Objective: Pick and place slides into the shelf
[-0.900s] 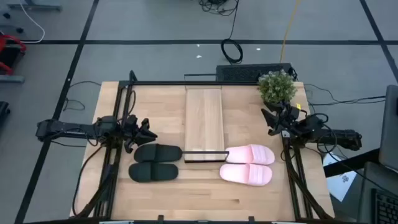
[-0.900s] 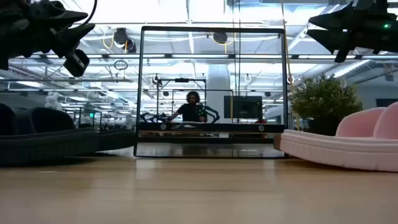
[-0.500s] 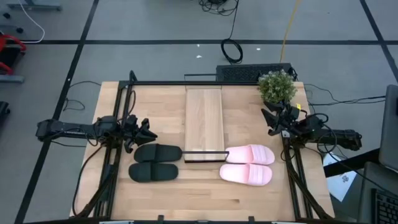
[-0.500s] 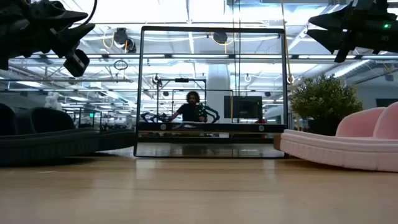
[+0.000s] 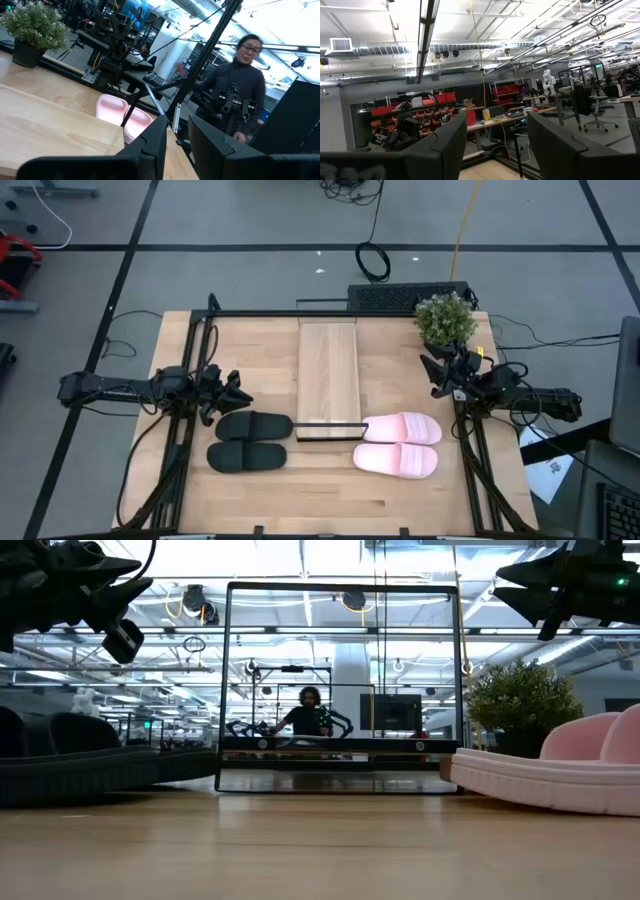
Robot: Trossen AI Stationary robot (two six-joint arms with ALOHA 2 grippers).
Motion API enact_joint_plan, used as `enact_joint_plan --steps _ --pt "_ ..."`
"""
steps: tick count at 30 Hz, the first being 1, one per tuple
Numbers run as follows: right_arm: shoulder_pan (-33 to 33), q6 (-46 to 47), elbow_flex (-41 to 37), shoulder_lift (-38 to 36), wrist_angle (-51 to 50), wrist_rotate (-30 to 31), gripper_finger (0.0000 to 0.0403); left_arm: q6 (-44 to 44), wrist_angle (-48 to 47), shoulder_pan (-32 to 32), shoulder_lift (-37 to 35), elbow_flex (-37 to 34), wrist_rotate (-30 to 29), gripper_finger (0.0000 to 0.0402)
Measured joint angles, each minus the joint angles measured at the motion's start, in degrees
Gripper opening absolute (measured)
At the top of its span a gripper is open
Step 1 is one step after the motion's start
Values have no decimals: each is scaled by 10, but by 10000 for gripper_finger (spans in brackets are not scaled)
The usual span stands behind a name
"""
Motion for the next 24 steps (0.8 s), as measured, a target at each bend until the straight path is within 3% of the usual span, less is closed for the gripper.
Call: enact_joint_plan --steps 24 --pt "0 0 0 0 4 0 196 0 0 0 0 0 0 86"
